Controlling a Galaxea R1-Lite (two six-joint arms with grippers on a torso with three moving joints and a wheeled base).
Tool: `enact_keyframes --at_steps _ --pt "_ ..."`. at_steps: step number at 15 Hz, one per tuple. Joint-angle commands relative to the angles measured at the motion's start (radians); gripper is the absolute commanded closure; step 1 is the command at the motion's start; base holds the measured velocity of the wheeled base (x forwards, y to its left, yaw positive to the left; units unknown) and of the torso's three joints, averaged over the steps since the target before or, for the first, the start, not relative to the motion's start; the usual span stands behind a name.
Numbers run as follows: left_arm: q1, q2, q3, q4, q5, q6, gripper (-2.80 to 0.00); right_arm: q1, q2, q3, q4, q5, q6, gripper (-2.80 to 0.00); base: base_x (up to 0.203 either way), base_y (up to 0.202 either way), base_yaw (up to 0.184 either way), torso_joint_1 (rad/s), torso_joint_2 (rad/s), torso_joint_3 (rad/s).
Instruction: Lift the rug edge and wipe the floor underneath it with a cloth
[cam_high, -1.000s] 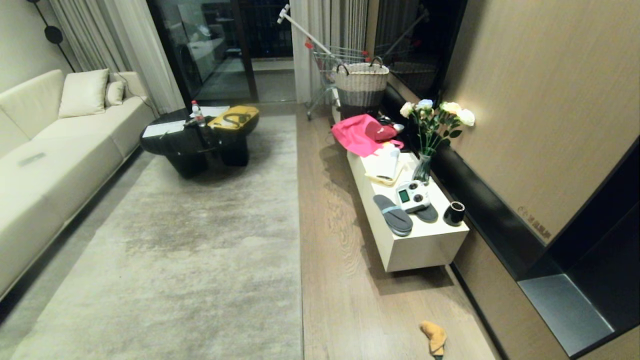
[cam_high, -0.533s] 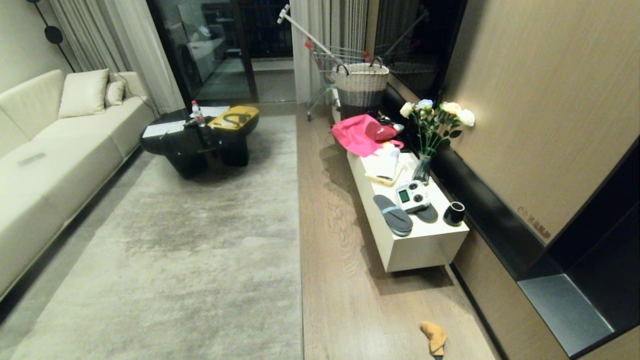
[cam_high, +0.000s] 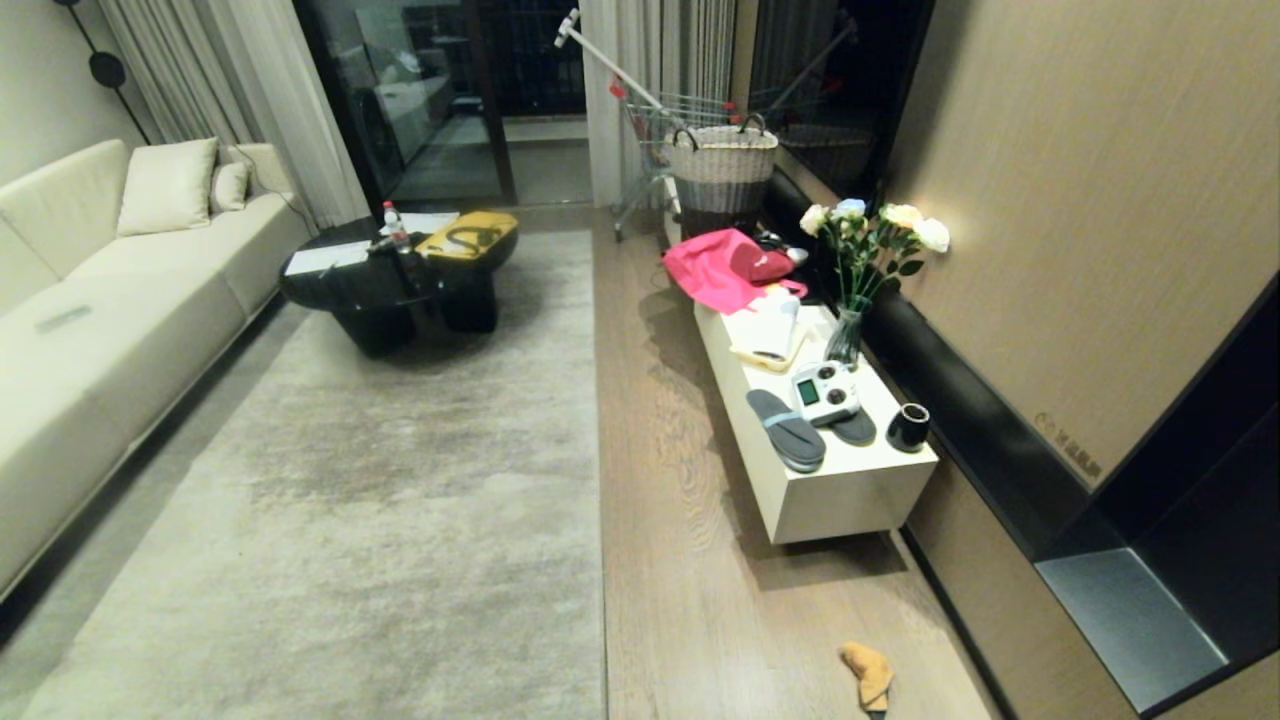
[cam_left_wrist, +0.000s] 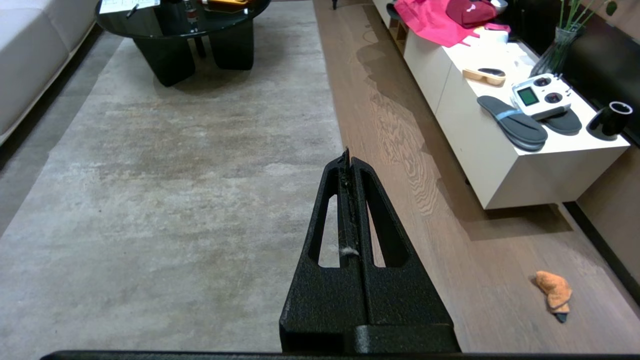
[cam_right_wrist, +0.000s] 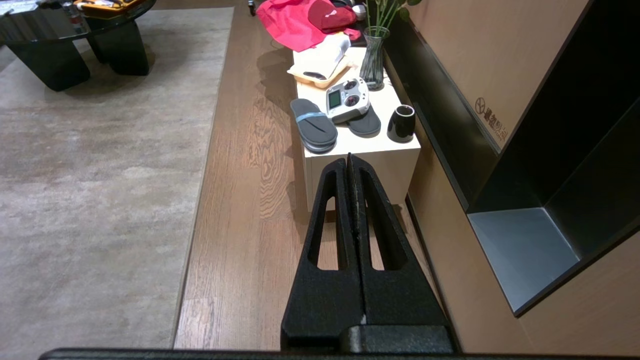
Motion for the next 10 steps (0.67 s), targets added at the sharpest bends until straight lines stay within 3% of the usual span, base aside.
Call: enact_keyframes --at_steps 1,10 --pt "0.000 0.001 0.000 0.000 0.001 0.000 0.00 0.000 0.001 0.000 0.000 0.000 -0.001 0.00 0.000 0.000 0.000 0.000 0.00 0.000" --pt "0.000 0.000 0.000 -0.001 0.000 0.000 0.00 0.000 0.001 0.000 0.000 0.000 -0.001 0.00 0.000 0.000 0.000 0.000 0.00 0.000"
